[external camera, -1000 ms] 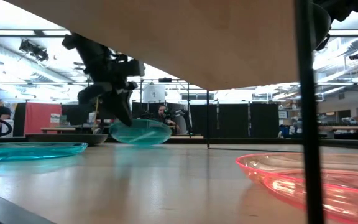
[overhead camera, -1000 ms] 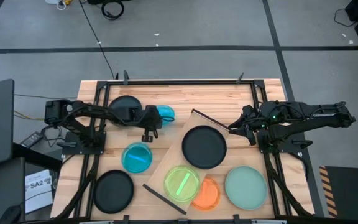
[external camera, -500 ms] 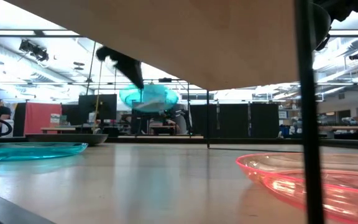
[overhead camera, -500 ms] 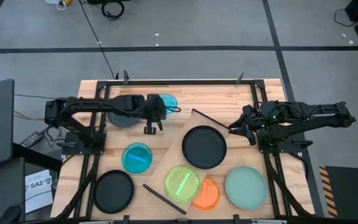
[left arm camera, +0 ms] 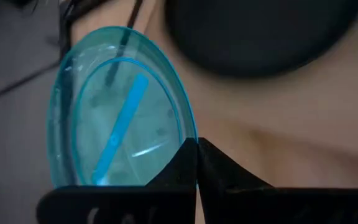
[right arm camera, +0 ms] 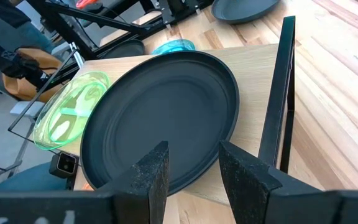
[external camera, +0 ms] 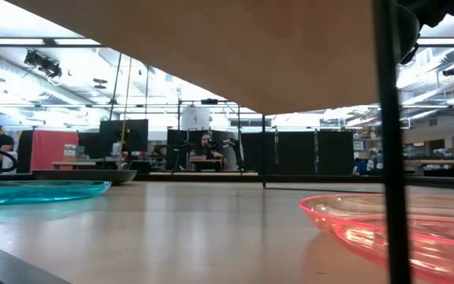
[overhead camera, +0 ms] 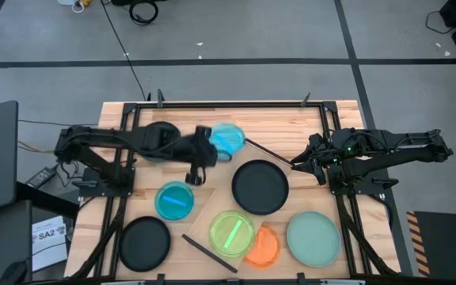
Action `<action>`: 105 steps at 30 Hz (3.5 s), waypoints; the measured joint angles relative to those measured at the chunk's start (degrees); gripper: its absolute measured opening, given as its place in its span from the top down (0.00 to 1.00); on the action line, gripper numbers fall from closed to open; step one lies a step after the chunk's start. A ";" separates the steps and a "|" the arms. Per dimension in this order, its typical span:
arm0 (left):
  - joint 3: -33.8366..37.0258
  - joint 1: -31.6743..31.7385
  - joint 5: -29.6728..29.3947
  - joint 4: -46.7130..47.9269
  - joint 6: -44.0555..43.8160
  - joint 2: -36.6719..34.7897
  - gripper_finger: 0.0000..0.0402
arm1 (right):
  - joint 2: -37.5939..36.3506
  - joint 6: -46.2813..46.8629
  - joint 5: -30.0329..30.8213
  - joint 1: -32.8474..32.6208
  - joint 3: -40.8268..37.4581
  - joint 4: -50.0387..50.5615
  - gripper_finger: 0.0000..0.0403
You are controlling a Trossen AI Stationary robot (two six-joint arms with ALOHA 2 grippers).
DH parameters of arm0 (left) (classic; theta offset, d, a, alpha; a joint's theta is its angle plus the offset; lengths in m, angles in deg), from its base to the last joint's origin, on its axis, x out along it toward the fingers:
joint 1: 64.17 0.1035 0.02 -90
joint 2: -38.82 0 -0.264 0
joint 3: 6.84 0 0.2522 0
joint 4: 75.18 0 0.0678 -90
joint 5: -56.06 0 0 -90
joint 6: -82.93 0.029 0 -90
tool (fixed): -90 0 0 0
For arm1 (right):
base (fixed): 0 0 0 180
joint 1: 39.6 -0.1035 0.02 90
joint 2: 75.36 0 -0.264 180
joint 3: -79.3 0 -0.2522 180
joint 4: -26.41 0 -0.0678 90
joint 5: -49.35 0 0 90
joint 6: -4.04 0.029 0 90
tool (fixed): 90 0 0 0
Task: Place and stack plates onto a shelf
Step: Stack the top blue plate on top of the green plate on the shelf, then stack the top black plate on top of the black plate on the shelf
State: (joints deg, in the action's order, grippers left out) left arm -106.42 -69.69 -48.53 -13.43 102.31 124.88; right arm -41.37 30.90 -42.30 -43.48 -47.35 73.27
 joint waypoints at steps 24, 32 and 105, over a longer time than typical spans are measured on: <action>-0.21 -31.32 -0.38 -14.40 -5.25 10.02 0.99 | 0.00 0.00 0.00 0.00 0.02 -0.43 0.64; -0.21 -31.71 -0.70 -13.82 -5.23 11.56 0.99 | 0.02 0.46 0.00 -0.02 0.02 -0.48 0.64; -0.21 -31.30 -0.79 -11.62 -15.76 11.47 0.49 | 0.02 0.47 -0.04 -0.02 0.02 -0.45 0.64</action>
State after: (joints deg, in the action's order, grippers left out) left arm -106.64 -100.99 -49.32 -25.05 86.54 136.36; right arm -41.34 31.37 -42.35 -43.50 -47.33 72.82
